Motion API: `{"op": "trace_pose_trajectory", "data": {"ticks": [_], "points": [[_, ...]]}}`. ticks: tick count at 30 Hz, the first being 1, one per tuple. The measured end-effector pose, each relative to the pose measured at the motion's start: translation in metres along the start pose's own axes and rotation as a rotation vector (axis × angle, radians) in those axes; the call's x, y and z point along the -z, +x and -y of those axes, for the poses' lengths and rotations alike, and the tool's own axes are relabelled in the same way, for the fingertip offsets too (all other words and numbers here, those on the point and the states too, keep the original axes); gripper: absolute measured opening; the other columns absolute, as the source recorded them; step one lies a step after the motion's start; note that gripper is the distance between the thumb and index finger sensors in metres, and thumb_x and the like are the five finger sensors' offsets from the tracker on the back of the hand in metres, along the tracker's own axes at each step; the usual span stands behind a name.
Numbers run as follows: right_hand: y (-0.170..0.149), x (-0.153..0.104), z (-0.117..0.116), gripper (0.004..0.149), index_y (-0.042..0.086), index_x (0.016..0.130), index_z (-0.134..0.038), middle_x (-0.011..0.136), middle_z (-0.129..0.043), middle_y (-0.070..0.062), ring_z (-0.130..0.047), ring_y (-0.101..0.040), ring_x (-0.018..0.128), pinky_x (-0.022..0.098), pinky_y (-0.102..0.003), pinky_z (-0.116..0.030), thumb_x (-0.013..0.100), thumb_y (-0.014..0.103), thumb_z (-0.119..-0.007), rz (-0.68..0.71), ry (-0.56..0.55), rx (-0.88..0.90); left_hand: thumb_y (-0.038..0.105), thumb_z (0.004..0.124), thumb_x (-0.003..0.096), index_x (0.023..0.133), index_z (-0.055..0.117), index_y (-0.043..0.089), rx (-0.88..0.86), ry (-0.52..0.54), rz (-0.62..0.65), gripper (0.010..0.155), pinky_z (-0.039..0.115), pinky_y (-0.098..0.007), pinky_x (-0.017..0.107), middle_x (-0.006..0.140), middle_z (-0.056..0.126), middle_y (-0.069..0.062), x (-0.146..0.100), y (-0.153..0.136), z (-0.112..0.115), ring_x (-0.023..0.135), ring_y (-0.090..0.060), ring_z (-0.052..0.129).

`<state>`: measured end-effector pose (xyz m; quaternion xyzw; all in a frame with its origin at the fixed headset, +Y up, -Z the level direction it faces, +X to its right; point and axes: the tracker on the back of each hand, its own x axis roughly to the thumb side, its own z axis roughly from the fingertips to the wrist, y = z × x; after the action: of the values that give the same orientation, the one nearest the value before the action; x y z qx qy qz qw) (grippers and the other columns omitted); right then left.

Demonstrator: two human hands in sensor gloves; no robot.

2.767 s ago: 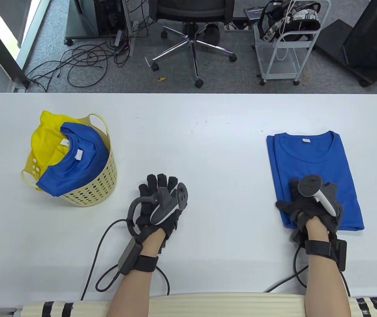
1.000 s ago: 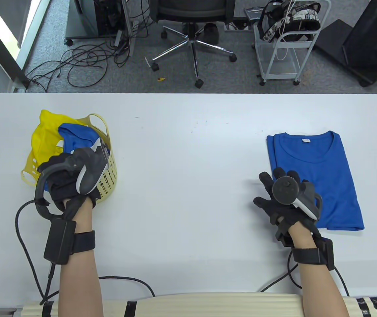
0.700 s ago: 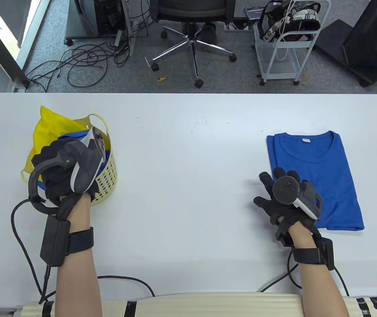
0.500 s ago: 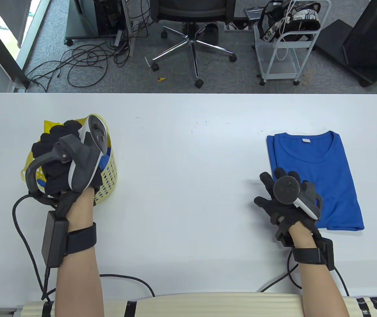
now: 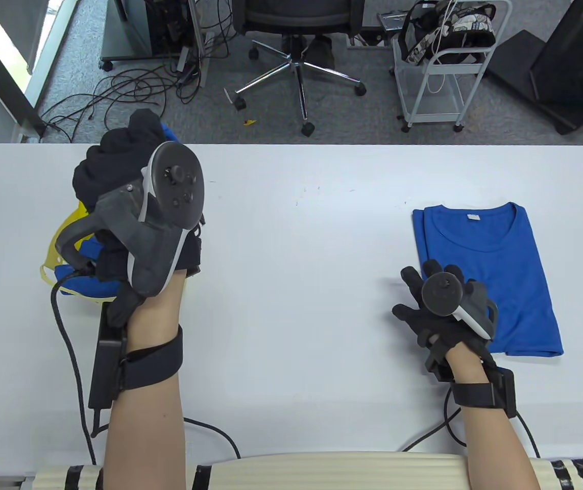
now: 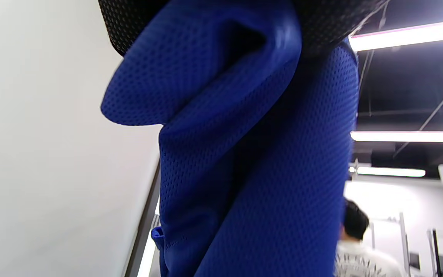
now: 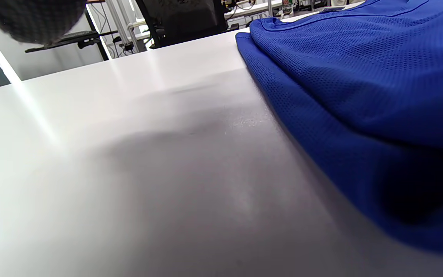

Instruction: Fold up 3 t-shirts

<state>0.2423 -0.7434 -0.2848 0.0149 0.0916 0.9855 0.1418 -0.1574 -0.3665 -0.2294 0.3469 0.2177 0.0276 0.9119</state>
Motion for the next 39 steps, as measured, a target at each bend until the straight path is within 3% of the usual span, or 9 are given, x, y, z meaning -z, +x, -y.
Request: {"op": "trace_pose_trajectory", "data": {"ticks": [9,17,27,31,34,39], "points": [[0.000,0.001,-0.001,0.072,0.038,0.097,-0.036,0.112,-0.015,-0.010,-0.010,-0.052,0.100,0.064,-0.079,-0.009,0.039,0.051,-0.077,0.000,0.006,0.000,0.041,0.077,0.0441,0.085,0.077,0.034,-0.153,0.062,0.046,0.042,0.074,-0.042,0.062,0.066,0.088,0.002,-0.001,0.030,-0.031,0.057,-0.016,0.094],[-0.002,-0.001,0.002,0.072,0.038,0.097,-0.036,0.112,-0.015,-0.010,-0.010,-0.052,0.100,0.064,-0.079,-0.008,0.039,0.051,-0.077,-0.010,-0.009,0.023,0.041,0.077,0.0445,0.086,0.077,0.035,-0.283,0.047,0.248,0.042,0.074,-0.041,0.063,0.066,0.088,0.003,-0.041,0.104,-0.049,0.057,-0.015,0.095],[-0.013,-0.003,0.010,0.072,0.038,0.097,-0.036,0.112,-0.015,-0.009,-0.010,-0.052,0.100,0.064,-0.080,-0.008,0.039,0.051,-0.077,-0.029,-0.054,0.091,0.042,0.077,0.0441,0.086,0.076,0.036,-0.334,-0.056,0.359,0.042,0.074,-0.041,0.063,0.067,0.088,0.004,-0.073,0.164,-0.023,0.057,-0.015,0.095],[-0.016,-0.003,0.011,0.072,0.038,0.097,-0.036,0.112,-0.015,-0.009,-0.010,-0.052,0.101,0.064,-0.080,-0.007,0.039,0.051,-0.077,-0.038,-0.054,0.105,0.043,0.074,0.0442,0.086,0.073,0.038,-0.402,-0.039,0.424,0.042,0.073,-0.040,0.064,0.068,0.086,0.006,-0.086,0.186,-0.026,0.059,-0.013,0.093],[-0.017,-0.004,0.012,0.072,0.038,0.097,-0.036,0.112,-0.015,-0.009,-0.010,-0.052,0.101,0.064,-0.080,-0.007,0.039,0.051,-0.077,-0.041,-0.058,0.113,0.043,0.070,0.0446,0.086,0.067,0.039,-0.442,0.059,0.435,0.042,0.071,-0.040,0.066,0.069,0.082,0.007,-0.094,0.196,-0.037,0.060,-0.012,0.091],[-0.018,-0.004,0.012,0.072,0.038,0.097,-0.035,0.112,-0.015,-0.009,-0.010,-0.052,0.100,0.064,-0.080,-0.007,0.039,0.051,-0.077,-0.039,-0.062,0.125,0.043,0.071,0.0452,0.087,0.068,0.039,-0.385,0.029,0.435,0.042,0.072,-0.041,0.065,0.069,0.083,0.006,-0.092,0.200,-0.031,0.059,-0.013,0.092]]}}
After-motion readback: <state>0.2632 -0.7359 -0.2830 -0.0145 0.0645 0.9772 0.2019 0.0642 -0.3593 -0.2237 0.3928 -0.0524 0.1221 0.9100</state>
